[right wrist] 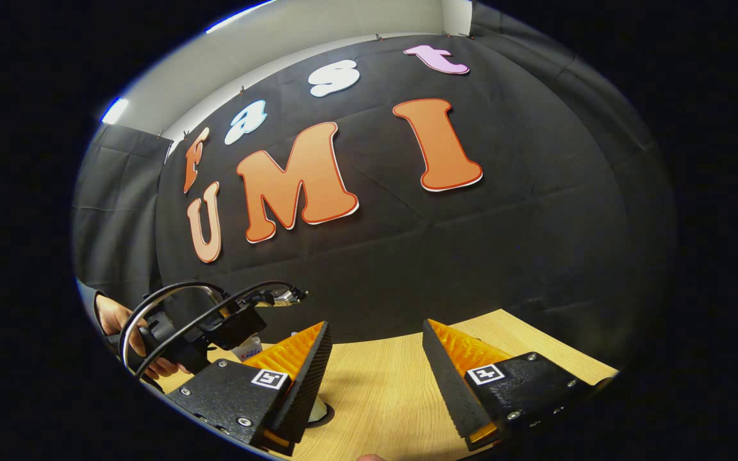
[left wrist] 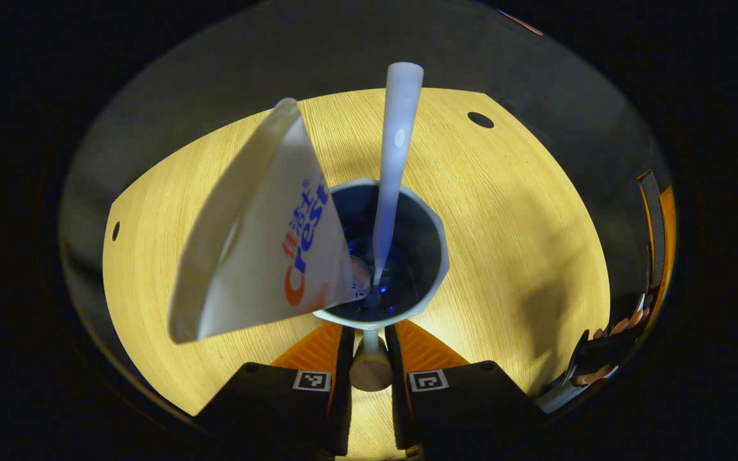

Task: Put the toothbrush and toothpaste on the desktop into the cup, then pick up the cup and place it on the coaster on the desktop.

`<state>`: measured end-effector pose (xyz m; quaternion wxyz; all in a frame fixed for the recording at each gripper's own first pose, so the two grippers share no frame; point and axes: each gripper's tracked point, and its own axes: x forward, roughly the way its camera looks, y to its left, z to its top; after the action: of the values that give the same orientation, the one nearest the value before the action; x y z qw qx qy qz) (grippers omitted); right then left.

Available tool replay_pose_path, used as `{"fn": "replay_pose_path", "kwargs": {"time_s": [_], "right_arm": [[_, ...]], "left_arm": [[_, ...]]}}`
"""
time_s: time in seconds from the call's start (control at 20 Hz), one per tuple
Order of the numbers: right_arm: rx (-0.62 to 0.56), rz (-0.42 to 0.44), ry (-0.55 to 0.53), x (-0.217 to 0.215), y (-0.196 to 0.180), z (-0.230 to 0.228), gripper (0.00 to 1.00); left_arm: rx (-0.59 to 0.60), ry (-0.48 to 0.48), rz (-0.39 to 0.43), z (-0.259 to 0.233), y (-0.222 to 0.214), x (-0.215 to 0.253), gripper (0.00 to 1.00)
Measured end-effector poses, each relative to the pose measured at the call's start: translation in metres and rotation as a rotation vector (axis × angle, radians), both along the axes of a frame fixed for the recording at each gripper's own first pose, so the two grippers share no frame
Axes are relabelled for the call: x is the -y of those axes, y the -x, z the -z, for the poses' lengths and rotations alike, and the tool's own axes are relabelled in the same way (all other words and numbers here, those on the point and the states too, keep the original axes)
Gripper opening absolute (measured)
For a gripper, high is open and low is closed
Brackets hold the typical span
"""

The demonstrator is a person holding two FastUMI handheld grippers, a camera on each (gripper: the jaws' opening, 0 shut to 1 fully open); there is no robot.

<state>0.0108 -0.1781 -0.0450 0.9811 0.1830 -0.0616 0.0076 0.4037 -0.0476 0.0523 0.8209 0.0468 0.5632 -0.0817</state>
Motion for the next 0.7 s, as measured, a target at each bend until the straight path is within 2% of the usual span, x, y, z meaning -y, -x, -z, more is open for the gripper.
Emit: {"fn": "replay_pose_path", "kwargs": {"time_s": [0.1, 0.25, 0.4, 0.6, 0.7], "right_arm": [[0.002, 0.002, 0.004, 0.0, 0.001, 0.0, 0.86], [0.008, 0.005, 0.017, 0.0, 0.003, -0.002, 0.86], [0.013, 0.004, 0.019, -0.002, 0.004, -0.005, 0.86], [0.023, -0.015, -0.009, -0.005, 0.006, -0.008, 0.86], [0.034, -0.014, 0.003, -0.007, 0.007, -0.012, 0.86]], "left_arm": [[-0.001, -0.008, 0.0, 0.004, -0.009, 0.002, 0.31], [-0.014, -0.013, -0.003, -0.008, 0.001, -0.006, 0.3], [-0.007, 0.014, 0.006, -0.009, -0.003, -0.014, 0.34], [0.017, 0.047, 0.024, -0.023, -0.008, -0.025, 1.0], [0.049, 0.079, 0.026, -0.033, -0.013, -0.029, 1.0]]}}
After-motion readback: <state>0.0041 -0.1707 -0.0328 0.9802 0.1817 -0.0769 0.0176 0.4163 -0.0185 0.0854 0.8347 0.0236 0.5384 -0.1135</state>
